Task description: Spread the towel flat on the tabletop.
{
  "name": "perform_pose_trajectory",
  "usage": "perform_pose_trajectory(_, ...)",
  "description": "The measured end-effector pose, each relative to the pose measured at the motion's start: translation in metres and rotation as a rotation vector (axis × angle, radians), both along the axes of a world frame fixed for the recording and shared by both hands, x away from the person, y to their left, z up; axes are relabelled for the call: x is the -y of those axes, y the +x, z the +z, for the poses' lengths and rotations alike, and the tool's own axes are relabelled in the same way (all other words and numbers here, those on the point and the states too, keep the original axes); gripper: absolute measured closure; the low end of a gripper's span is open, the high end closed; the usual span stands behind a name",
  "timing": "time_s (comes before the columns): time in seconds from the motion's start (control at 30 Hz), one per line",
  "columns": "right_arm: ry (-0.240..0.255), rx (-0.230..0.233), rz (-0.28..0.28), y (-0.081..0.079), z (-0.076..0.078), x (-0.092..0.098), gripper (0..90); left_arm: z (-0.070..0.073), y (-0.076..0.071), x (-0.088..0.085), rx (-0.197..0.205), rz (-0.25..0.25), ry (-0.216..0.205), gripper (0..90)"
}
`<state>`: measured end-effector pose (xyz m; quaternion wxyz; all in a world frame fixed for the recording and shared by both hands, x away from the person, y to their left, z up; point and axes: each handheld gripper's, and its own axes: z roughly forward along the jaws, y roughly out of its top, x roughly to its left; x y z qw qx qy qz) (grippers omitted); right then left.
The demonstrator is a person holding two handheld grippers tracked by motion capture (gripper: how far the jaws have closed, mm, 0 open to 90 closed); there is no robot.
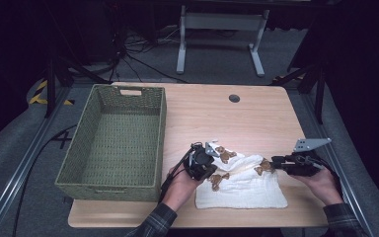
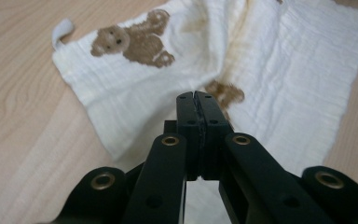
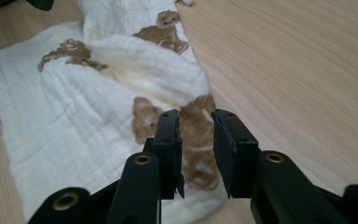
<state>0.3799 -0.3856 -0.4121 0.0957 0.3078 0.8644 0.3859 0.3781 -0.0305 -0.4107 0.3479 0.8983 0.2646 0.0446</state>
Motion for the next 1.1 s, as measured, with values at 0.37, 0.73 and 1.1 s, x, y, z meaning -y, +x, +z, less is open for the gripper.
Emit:
perform_pose_trajectory(0.37, -0.015, -0.057, 0.037, 0.026, -0.012, -0.016, 75.3, -0.018, 0.03, 0.018, -0.02, 0.013, 0.056, 89.7)
perform_pose_trajectory(0.73, -0.021, 0.015, 0.14, 0.002, 0.001, -0.033, 88.6, -0.036, 0.029, 0.02, -0.039, 0.01, 0.122, 89.6)
perform_pose_trajectory(1.1, -0.053, -0.023, 0.304, -0.041, -0.011, -0.068, 88.6, -0.036, 0.026, 0.02, -0.018, 0.019, 0.127, 89.7)
